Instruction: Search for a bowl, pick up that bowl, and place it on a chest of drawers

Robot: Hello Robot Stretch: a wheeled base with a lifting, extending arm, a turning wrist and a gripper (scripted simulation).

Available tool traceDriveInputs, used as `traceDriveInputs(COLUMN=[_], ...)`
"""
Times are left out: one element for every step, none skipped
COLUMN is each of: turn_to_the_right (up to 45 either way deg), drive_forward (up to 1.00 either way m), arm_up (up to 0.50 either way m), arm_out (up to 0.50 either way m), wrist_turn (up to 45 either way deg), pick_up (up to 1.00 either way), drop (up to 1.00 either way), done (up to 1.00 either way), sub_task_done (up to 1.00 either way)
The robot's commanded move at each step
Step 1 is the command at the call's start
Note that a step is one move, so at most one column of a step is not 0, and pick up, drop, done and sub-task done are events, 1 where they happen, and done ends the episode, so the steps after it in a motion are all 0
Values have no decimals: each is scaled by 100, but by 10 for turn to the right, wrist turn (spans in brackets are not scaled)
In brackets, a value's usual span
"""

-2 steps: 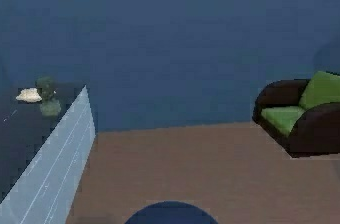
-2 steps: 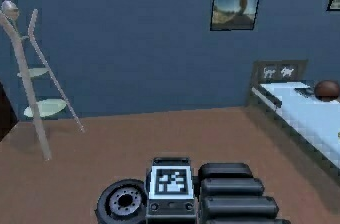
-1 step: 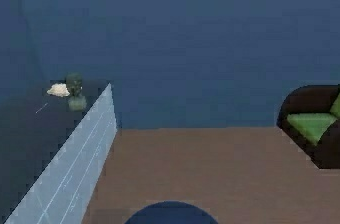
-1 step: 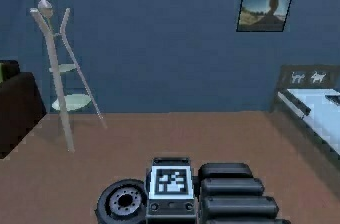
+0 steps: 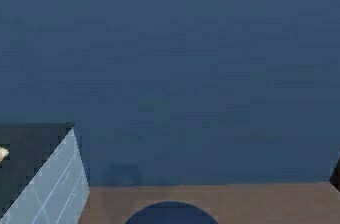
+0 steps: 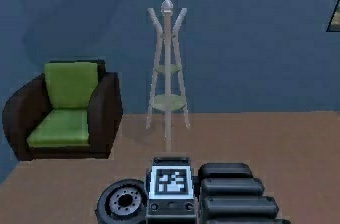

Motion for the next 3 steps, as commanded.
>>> traceDriveInputs(turn_to_the_right=[-60, 0, -450], drive_forward=[0, 20, 0], arm_up=[0, 0, 0], arm_out=[0, 0, 0], wrist_turn=[0, 0, 0], pick_up=[0, 0, 0], drop=[0, 0, 0], done=[0, 0, 0], sub_task_done=[0, 0, 0])
